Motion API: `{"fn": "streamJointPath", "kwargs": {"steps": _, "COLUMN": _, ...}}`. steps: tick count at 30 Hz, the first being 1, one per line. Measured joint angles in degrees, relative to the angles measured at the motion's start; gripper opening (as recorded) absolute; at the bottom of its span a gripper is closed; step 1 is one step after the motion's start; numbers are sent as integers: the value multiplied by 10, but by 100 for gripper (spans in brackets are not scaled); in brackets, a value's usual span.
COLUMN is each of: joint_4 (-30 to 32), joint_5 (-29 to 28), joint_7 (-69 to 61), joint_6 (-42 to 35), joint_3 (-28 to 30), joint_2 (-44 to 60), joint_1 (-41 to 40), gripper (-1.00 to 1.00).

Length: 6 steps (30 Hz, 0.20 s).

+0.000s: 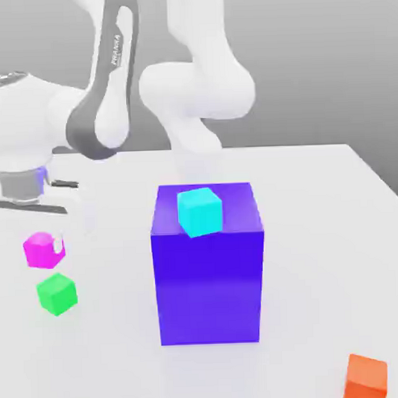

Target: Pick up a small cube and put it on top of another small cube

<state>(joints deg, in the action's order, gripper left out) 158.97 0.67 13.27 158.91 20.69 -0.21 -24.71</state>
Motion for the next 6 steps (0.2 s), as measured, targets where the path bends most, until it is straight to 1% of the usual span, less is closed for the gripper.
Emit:
{"fn": "streamJointPath", "kwargs": {"steps": 3, "joint_4": -2, "joint_5": 59, "joint_7": -42, "joint_6": 47, "joint_3": -19, "joint_2": 54, "joint_1": -7, "gripper": -100}}
{"fn": "streamJointPath", "kwargs": {"steps": 4, "joint_4": -2, "joint_5": 75, "joint_7": -53, "joint_6": 60, "joint_3": -28, "joint_2": 68, "joint_1": -13, "gripper": 100}}
{"fn": "streamJointPath", "kwargs": {"steps": 6, "joint_4": -2, "joint_5": 75, "joint_7": -53, "joint_6": 60, "joint_3": -28, "joint_2": 68, "joint_1": -13, "gripper": 100}}
